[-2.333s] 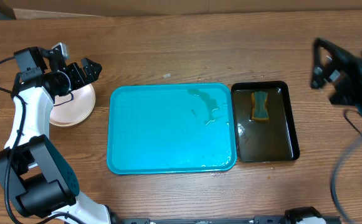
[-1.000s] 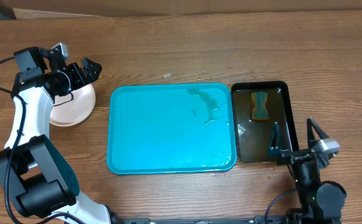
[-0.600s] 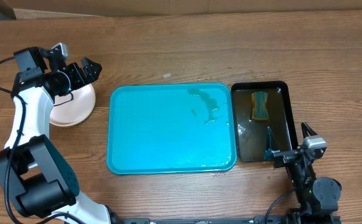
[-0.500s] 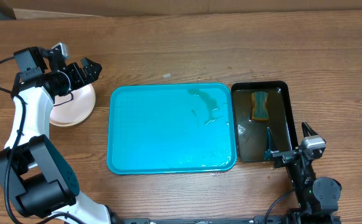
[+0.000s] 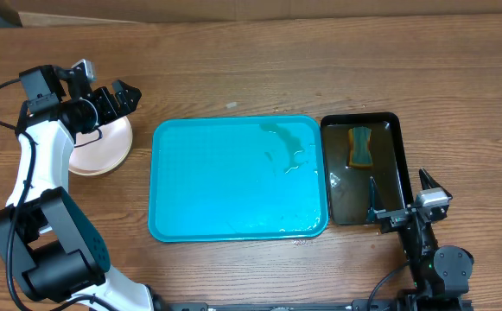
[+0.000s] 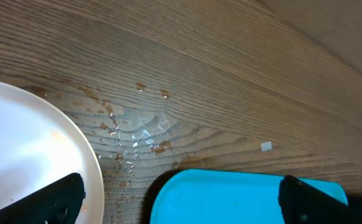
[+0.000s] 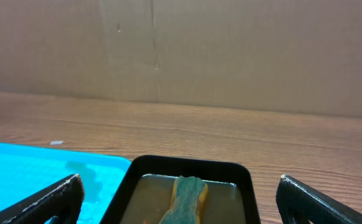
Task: Clean dirty plates on tray and stack at the side
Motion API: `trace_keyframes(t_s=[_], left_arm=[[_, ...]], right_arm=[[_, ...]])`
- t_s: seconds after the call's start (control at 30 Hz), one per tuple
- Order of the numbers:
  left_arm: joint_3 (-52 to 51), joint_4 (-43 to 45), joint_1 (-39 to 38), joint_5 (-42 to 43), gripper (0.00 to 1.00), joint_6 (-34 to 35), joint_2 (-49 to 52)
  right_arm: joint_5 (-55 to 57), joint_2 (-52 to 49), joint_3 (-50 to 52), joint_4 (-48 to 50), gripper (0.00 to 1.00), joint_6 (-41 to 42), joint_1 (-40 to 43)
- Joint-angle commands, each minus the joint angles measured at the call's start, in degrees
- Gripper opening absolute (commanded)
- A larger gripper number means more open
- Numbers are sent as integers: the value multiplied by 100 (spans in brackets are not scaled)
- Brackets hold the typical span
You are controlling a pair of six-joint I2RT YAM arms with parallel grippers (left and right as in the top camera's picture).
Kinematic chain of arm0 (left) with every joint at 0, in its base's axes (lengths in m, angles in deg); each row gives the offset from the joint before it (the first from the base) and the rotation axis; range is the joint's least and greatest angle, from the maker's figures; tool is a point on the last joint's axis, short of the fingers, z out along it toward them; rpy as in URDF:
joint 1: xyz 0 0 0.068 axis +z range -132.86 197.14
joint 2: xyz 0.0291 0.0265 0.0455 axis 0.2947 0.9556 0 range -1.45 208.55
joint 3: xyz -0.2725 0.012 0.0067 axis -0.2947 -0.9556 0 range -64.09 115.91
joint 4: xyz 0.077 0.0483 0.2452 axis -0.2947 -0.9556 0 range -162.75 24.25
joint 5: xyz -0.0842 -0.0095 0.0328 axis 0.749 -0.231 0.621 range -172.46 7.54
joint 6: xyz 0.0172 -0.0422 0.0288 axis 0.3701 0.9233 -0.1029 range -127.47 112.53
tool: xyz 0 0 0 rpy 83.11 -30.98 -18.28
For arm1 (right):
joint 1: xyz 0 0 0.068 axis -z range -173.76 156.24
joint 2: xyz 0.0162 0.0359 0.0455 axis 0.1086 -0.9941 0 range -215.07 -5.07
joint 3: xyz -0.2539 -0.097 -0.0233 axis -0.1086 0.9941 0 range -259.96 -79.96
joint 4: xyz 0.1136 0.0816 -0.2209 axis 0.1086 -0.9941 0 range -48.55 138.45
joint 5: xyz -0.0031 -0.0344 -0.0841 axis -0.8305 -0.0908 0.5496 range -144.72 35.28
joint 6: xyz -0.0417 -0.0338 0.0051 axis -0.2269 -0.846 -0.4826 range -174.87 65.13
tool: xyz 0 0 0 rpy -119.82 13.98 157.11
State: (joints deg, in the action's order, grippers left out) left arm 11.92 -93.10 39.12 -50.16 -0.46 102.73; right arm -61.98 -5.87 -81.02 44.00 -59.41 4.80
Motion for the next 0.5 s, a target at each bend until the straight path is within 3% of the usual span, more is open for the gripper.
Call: trace_keyframes(t_s=[0.0, 0.47], left_arm=[[120, 17, -22, -15, 100, -122, -4], [120, 15, -22, -13, 100, -122, -4]], right_arm=[[-33, 63, 61, 28, 100, -42, 44], [-35, 63, 61, 28, 100, -42, 44]])
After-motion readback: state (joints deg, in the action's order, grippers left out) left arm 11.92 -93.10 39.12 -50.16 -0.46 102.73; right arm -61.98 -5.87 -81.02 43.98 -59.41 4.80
